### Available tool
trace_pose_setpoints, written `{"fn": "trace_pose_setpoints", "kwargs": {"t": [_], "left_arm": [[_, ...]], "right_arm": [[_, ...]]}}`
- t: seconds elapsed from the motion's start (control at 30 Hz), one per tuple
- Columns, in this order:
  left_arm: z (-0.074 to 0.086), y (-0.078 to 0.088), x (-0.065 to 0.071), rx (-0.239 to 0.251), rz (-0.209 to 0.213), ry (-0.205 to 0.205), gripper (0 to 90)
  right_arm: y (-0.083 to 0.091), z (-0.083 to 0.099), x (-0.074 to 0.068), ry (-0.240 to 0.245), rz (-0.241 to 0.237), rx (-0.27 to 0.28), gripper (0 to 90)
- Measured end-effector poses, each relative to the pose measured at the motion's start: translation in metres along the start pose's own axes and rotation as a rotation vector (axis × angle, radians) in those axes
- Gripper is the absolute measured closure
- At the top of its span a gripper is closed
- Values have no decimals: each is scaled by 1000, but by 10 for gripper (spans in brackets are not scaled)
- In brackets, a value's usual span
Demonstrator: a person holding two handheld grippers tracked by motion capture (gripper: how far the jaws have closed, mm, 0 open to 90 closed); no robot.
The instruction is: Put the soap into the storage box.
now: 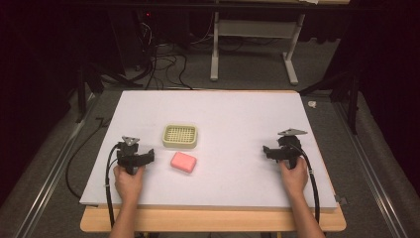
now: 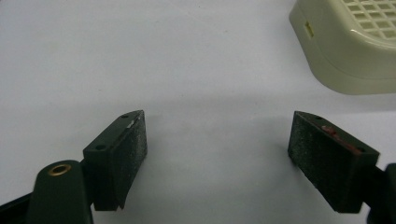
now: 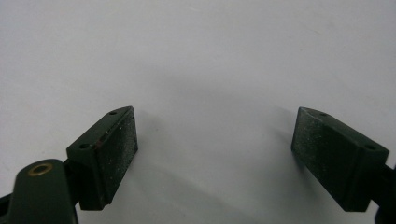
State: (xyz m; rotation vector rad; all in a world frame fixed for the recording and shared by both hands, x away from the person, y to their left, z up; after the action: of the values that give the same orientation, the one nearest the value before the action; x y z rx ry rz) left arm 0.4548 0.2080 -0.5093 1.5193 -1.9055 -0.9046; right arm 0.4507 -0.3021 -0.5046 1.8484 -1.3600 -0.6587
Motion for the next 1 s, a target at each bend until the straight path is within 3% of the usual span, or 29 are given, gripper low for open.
{"fn": "trace_pose_setpoints", "kwargs": {"t": [1.0], "left_arm": [[-2,-1,0,-9,23,-1,172]], "right_arm": [[0,0,0,-4,-1,1,149]]}}
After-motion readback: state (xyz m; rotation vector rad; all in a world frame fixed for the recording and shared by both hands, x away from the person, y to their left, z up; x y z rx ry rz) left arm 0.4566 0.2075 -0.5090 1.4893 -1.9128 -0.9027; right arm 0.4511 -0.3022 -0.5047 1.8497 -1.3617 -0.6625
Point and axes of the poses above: each handheld gripper's, and its own axes: y roughly backward along the jaws, z roughly out of its underside, x roughly to its right, the point moved 3 cm from there along -y, roughly forward along the jaws, and after that the axes turned 8 degrees about -x, right-handed, at the moved point
